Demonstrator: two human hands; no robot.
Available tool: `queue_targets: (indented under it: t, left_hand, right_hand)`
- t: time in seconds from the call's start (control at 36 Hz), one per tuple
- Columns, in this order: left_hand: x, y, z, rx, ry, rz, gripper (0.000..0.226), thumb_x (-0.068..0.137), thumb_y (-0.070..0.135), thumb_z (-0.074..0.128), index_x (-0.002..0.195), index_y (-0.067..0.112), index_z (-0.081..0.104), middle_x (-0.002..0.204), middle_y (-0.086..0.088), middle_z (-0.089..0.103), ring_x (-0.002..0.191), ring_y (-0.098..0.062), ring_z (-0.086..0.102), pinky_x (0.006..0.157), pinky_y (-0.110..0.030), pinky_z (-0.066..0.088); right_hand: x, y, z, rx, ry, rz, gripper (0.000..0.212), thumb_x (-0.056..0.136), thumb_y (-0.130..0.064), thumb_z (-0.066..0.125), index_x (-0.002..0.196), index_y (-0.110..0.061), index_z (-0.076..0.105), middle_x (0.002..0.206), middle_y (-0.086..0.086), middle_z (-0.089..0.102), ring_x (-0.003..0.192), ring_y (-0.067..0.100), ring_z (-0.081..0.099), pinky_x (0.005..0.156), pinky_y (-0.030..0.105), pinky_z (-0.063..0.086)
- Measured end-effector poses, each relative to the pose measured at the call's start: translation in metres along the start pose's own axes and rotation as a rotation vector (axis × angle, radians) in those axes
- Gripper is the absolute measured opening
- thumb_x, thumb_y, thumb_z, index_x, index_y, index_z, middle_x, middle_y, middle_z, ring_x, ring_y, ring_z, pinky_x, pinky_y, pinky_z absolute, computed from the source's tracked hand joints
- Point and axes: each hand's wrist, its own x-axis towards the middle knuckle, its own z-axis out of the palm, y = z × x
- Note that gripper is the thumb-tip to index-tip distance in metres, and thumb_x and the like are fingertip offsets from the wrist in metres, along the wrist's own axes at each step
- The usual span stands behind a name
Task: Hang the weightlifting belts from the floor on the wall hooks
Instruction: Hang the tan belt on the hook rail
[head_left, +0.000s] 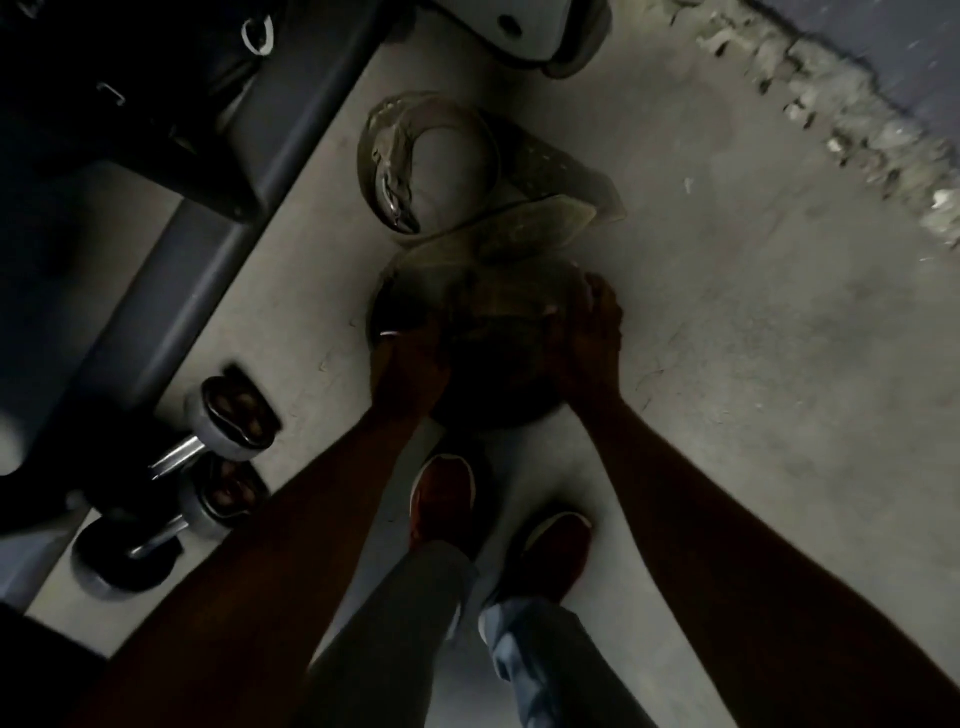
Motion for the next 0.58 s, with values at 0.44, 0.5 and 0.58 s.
queue_targets:
  t: [0.44,0.5,0.58]
  left_hand:
    - [-0.061,0.154,-0.140,0.034,-0.137,0.664,0.056,0.103,0.057,0.022,0.140,0.024,0.046,0.134,-0.018,0.062,0.120,-0.038,0.061,0.102,-0.056,0.049]
    - [-0.072,0.186,-0.161,-0.057,-0.067,0.593,0.048,0.103,0.046,0.041,0.143,0.021,0.051,0.140,-0.013,0.059,0.129,-0.033,0.055,0.108,-0.055,0.044]
    - [-0.094,0.237,-0.185,-0.421,0.034,0.214,0.058,0.093,0.011,0.060,0.148,0.019,0.044,0.132,0.012,0.064,0.124,-0.012,0.059,0.107,-0.034,0.047]
  right_hand:
    - [-0.047,-0.041,-0.199,0.902,-0.697,0.577,0.034,0.092,-0.021,0.051,0.123,-0.017,0.065,0.113,0.005,0.071,0.105,0.025,0.066,0.088,0.037,0.049]
    - [-0.067,-0.060,-0.224,0.954,-0.690,0.534,0.030,0.095,-0.015,0.053,0.121,-0.024,0.064,0.111,-0.001,0.072,0.101,0.020,0.068,0.085,0.035,0.051]
    - [-0.084,-0.091,-0.261,0.997,-0.580,0.458,0.031,0.098,-0.014,0.057,0.128,-0.022,0.061,0.115,-0.001,0.072,0.102,0.020,0.070,0.076,0.032,0.057]
